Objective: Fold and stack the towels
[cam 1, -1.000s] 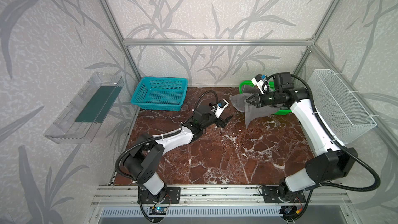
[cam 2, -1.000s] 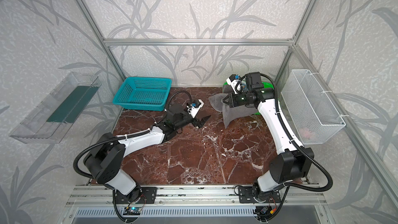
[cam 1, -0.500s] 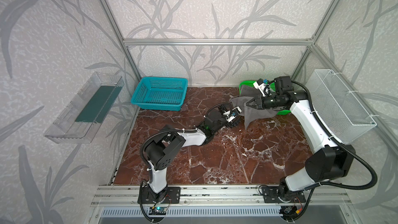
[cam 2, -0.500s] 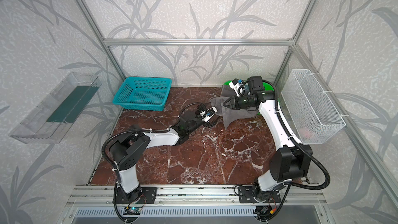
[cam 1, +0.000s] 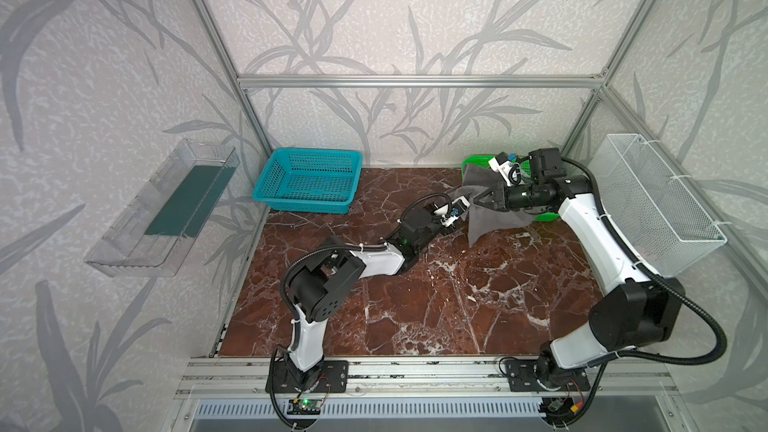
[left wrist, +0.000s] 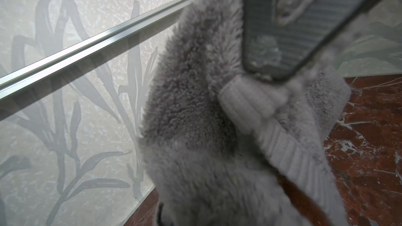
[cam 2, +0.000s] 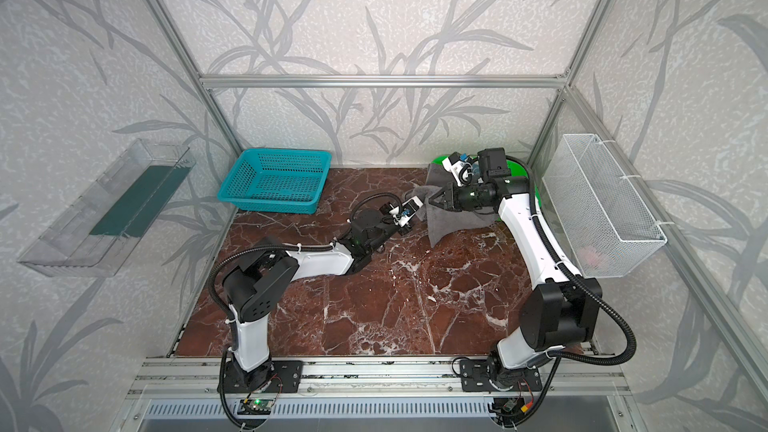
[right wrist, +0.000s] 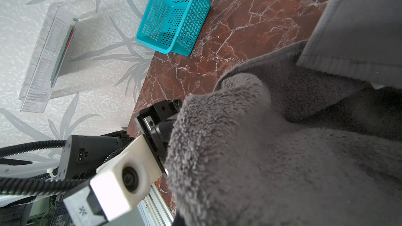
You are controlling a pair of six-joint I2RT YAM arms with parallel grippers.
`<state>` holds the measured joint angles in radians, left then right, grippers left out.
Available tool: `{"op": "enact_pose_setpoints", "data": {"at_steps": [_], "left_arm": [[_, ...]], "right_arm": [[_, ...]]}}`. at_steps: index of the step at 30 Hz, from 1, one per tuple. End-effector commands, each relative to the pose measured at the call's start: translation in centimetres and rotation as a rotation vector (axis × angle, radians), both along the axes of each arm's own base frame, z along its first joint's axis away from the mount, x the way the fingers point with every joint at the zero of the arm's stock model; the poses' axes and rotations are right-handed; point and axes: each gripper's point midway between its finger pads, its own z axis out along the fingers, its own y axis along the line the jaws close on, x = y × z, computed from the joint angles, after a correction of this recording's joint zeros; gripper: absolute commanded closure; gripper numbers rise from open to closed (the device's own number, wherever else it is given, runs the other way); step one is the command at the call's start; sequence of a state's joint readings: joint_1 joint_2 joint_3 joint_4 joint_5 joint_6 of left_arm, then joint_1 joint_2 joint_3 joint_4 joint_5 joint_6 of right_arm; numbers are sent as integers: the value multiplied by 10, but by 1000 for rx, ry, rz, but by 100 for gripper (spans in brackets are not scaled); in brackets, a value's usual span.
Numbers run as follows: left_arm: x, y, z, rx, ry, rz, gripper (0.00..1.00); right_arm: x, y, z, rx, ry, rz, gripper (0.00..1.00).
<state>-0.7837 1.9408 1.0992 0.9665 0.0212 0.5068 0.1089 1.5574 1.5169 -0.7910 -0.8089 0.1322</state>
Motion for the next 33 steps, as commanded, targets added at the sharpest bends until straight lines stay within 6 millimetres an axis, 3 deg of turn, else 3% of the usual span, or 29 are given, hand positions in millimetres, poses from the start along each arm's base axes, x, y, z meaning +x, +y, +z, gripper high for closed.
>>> {"op": "enact_pose_setpoints", "data": {"at_steps": [1,11,13,15,19,24,29,33], "left_arm": [[-2,19,39,-86,-54,34,100],[-22,98,42,-10,116,32,100],[-30,110,42,9,159,31,100],[-37,123,27,75,222,43,100],[-47,148,0,140,316,97,100],[-46,177,-40,183,405,170,100],[-38,184,-70,225,457,192,100],[-25,182,-74,191,456,193,100]], "right_arm": [[2,-9,-2,-50,-12,-23,89],[2,-33,-22,-272,-24,-36,47],[-1,-30,-29,-306,-31,-20,41],[-10,-21,-36,-374,-62,25,37],[-35,2,-50,-531,-140,158,36],[-60,15,-80,-613,-168,230,41],[-80,25,-121,-751,-302,339,54],[-74,23,-145,-786,-367,334,53]]}}
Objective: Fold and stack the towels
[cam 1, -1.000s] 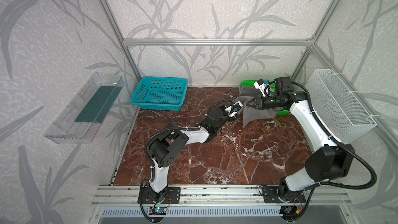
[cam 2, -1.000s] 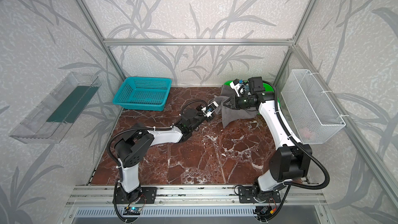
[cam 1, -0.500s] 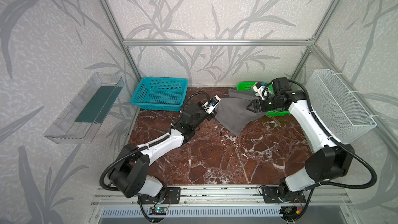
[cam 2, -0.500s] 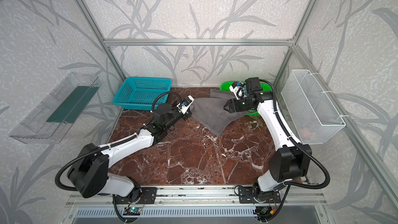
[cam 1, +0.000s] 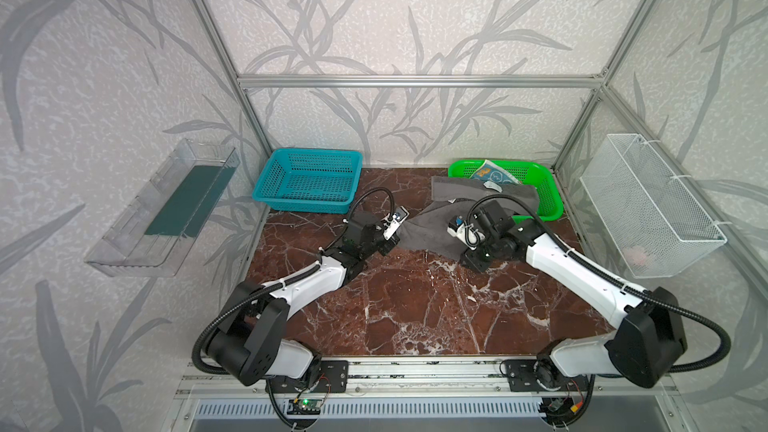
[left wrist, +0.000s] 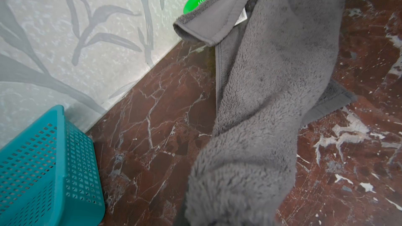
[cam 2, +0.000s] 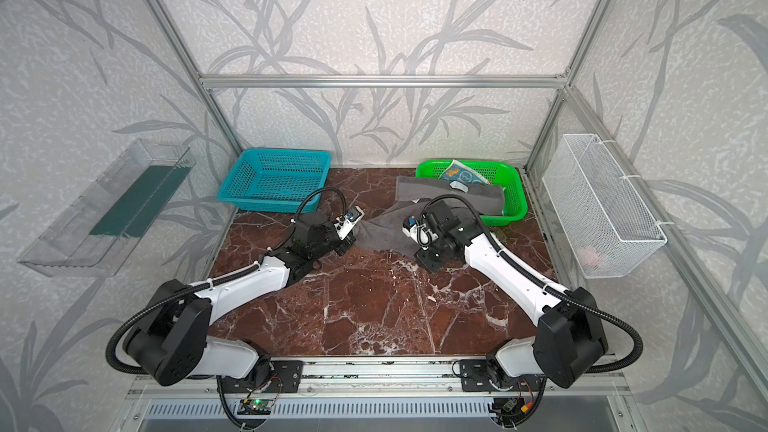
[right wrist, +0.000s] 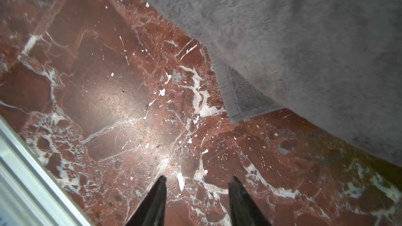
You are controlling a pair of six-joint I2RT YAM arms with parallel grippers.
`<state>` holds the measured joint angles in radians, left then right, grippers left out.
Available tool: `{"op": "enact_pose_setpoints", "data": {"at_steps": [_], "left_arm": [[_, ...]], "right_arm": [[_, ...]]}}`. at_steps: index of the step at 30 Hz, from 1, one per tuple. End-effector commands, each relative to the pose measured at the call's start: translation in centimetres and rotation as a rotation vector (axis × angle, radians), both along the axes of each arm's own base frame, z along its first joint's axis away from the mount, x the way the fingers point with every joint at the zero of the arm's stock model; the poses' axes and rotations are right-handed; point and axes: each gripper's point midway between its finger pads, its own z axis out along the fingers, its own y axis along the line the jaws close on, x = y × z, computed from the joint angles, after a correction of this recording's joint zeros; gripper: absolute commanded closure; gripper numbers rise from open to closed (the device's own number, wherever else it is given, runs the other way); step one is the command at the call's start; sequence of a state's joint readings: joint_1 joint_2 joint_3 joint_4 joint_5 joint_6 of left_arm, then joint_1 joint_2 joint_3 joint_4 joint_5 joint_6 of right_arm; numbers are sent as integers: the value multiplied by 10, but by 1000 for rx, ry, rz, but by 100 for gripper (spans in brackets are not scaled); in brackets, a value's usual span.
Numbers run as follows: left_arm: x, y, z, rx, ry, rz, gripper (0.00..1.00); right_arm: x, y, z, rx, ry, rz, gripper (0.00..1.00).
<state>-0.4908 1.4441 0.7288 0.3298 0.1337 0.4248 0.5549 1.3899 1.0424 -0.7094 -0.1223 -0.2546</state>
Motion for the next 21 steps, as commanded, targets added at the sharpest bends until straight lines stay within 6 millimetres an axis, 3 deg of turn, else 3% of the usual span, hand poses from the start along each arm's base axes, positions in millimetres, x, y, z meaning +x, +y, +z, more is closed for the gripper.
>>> {"op": "enact_pose_setpoints", "data": {"at_steps": [1,11,16,21], "left_arm": [[11,-3,3,-32,-18,1,100],[33,-17,15,-84,-52,-15,100],[36,-21,16,-103,-47,-19,100],[37,-22,13,-114,-36,-17,100]], "right_arm": [[27,-1,0,-33,-160,30,52],[71,-13,-53,-164,-84,44,51],[80,-25,-82,-260,-17,45,48],[80,-28,-95,-244,25,31,41]]}}
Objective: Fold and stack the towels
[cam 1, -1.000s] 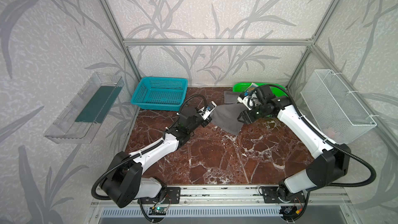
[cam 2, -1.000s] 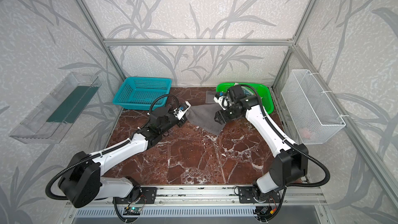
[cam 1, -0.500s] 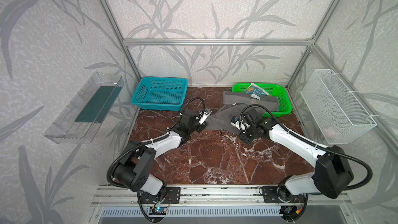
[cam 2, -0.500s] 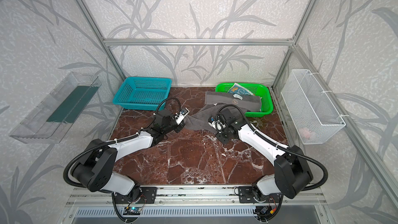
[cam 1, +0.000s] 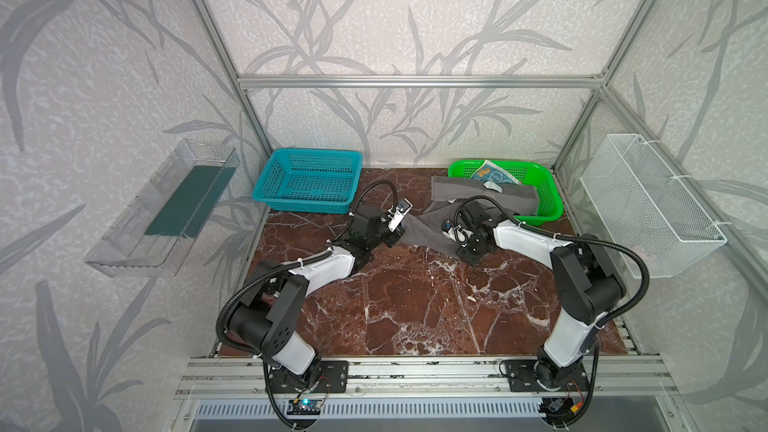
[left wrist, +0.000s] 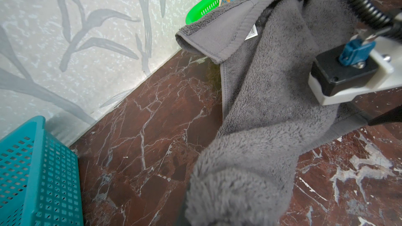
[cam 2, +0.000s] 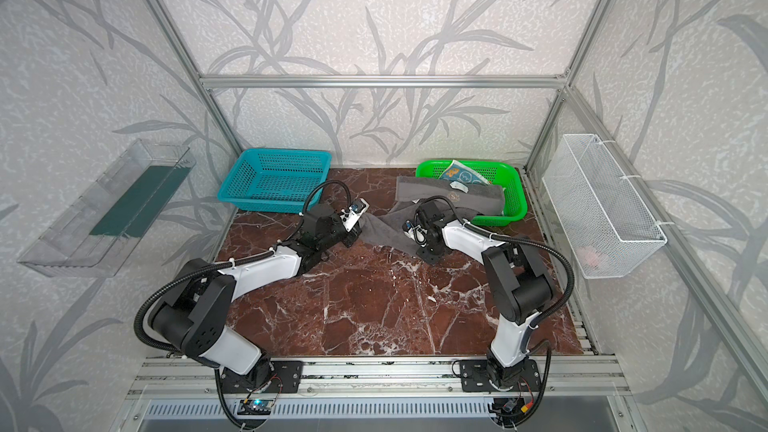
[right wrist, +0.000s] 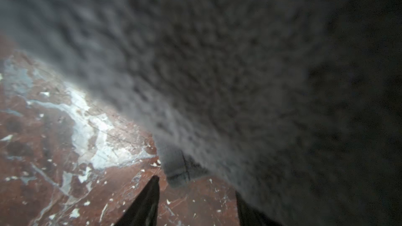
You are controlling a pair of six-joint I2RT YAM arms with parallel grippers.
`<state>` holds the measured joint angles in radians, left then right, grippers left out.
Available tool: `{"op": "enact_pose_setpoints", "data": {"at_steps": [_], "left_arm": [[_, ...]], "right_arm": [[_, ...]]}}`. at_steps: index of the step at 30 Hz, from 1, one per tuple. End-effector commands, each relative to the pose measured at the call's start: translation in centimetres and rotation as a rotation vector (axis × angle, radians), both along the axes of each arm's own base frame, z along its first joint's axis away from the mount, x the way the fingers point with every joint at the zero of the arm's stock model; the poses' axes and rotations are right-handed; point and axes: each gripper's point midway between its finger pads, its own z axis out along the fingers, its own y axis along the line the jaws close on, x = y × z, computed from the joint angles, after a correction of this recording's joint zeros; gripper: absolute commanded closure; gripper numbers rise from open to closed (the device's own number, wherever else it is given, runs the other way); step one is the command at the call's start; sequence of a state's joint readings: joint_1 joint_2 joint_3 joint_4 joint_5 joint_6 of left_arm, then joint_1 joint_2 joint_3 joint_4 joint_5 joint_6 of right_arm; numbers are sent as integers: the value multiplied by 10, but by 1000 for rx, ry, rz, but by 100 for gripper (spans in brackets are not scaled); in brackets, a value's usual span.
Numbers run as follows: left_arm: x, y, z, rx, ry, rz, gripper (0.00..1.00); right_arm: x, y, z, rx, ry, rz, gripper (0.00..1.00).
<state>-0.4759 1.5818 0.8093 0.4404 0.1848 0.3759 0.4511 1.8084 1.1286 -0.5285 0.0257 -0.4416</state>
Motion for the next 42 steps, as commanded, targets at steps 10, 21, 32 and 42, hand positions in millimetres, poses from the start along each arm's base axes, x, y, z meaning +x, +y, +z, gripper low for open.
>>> {"op": "enact_pose_setpoints", "data": {"at_steps": [10,21,32,42], "left_arm": [[11,-8,12,-46,-21,-7,100],[16,-24,13,-136,5,-38,100],[40,-73,7,-257,9,-80,100],[57,-107,11,-305,2,-128,100]], "right_arm": [[-3,6,-22,2,97,37,53],[24,-39,-14,-58,34,-107,94],[71,-99,18,-68,-113,-350,100],[81,-147,27,-120,-147,-511,100]]}}
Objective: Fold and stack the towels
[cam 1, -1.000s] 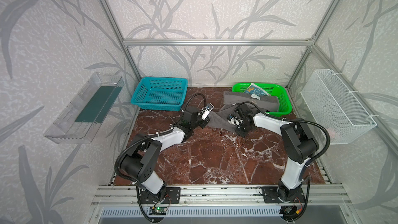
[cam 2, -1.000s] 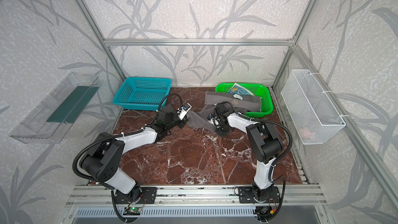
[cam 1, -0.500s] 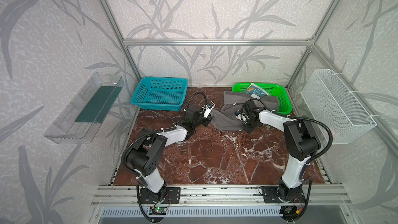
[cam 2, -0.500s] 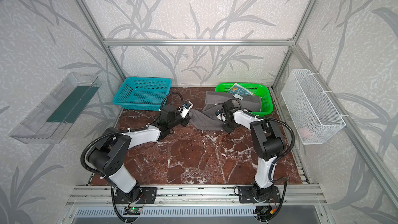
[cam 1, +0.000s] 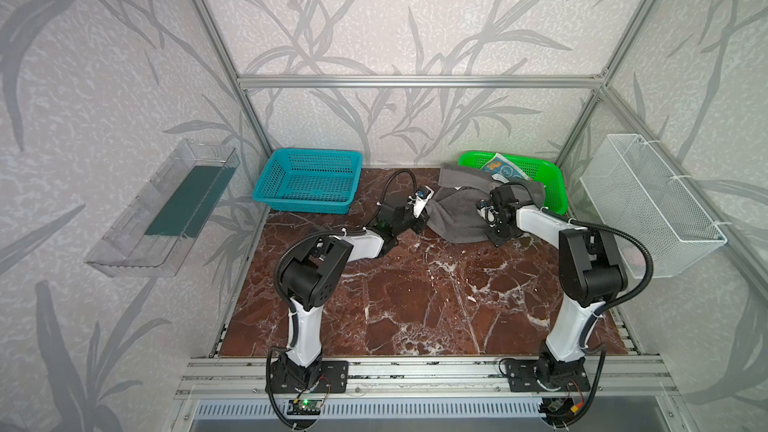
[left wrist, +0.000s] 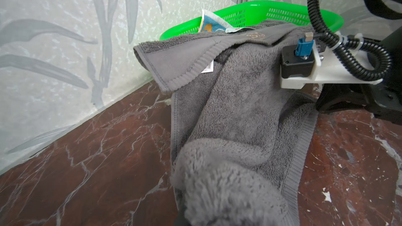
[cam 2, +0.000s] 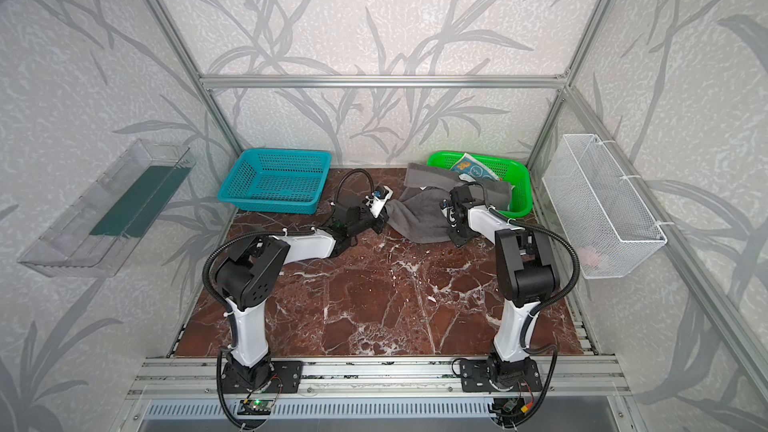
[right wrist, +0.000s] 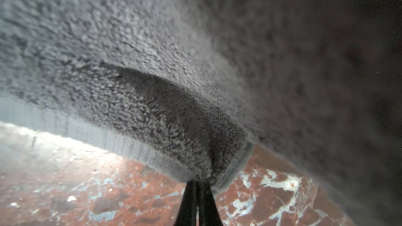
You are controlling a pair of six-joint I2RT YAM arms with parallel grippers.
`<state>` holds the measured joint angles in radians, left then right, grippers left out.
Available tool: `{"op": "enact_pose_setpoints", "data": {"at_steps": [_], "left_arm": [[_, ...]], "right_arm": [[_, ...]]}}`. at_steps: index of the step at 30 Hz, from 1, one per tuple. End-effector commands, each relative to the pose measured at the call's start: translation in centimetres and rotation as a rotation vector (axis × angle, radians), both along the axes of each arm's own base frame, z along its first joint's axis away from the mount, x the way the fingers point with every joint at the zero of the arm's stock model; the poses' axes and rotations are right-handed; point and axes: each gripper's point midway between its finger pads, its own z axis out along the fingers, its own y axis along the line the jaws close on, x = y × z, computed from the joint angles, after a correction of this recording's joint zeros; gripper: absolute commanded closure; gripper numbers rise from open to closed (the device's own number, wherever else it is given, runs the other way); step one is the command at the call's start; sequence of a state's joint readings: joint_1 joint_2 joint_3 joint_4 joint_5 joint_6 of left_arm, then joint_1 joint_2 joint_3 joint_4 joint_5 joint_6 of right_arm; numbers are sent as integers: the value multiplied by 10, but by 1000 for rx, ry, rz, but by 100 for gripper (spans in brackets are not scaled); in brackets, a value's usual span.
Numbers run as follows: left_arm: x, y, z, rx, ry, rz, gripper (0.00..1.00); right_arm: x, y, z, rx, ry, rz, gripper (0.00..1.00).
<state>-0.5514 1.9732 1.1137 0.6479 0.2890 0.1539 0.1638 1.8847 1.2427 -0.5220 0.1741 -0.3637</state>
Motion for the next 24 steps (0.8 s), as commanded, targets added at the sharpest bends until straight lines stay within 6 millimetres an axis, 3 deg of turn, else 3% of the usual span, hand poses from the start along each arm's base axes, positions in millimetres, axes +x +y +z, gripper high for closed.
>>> {"op": "enact_pose_setpoints", "data": {"at_steps": [1,8,12,15,24], "left_arm": [[3,-14,22,-58,-46,-29,100],[-10,-35,17,-72,-26,-73,100],[-11,-38,33,-121,-34,-68,100],[-12,-39,60,-159,-66,-76,100],[-3,-52,173,-256,-249,-122,100]], "right_arm": [[15,-28,21,-31,-69,-121,100],[26,-40,27,-52,-74,-146,100],[21,-37,44,-40,-99,-145,100],[17,-28,81,25,-182,-152,100],[8,-4,237,214,-596,-104,100]]}}
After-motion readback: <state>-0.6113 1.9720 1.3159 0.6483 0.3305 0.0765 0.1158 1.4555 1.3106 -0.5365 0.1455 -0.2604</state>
